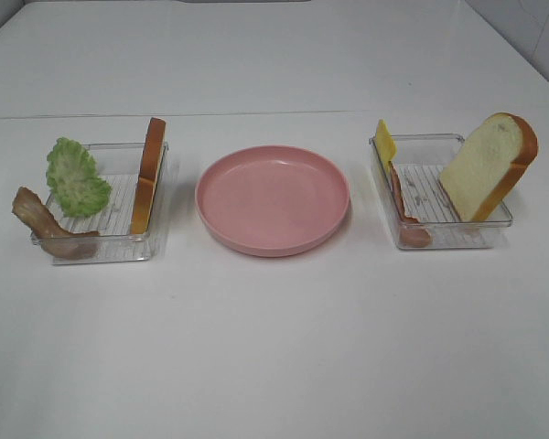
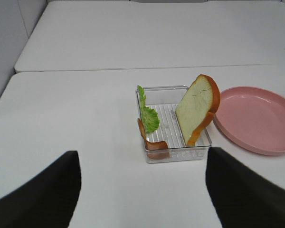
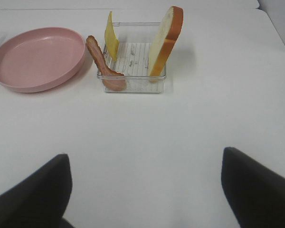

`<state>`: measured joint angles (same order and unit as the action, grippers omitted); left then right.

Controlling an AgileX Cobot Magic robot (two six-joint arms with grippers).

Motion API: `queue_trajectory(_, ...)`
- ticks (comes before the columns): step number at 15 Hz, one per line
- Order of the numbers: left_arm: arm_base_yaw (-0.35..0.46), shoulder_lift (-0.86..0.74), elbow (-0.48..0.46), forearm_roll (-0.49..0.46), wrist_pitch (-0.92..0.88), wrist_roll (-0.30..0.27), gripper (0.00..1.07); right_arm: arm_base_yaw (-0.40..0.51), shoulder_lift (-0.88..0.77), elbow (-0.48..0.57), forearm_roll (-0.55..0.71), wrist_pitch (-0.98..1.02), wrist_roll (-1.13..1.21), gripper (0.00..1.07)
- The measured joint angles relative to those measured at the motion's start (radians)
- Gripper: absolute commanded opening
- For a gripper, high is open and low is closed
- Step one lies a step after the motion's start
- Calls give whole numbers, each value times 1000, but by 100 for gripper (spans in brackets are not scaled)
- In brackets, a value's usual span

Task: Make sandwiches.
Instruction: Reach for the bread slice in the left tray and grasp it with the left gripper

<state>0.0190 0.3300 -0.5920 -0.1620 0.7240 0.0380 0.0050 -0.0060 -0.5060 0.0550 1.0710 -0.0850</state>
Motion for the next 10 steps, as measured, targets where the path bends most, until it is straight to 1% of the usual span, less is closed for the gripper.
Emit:
queue_trajectory(1, 0, 49, -13, -7, -9, 0, 70, 0, 0, 0, 0, 0, 0, 81)
queue_trajectory(3, 0, 252, -112, -29, -17, 1, 70, 0, 0, 0, 0, 0, 0, 81)
queue_trajectory(4, 0, 454, -239, -48, 35, 1, 70, 0, 0, 0, 0, 0, 0, 81)
queue_trajectory(5, 0, 564, -318, -74, 72, 1, 70, 0, 0, 0, 0, 0, 0, 81)
queue_trajectory(6, 0, 620, -358, -90, 92, 1, 70, 0, 0, 0, 0, 0, 0, 81)
queue_trajectory(8, -2, 821, -506, -147, 175, 1, 70, 0, 0, 0, 0, 0, 0, 81)
queue_trajectory(10, -46, 1003, -666, -160, 258, 1, 70, 0, 0, 0, 0, 0, 0, 81)
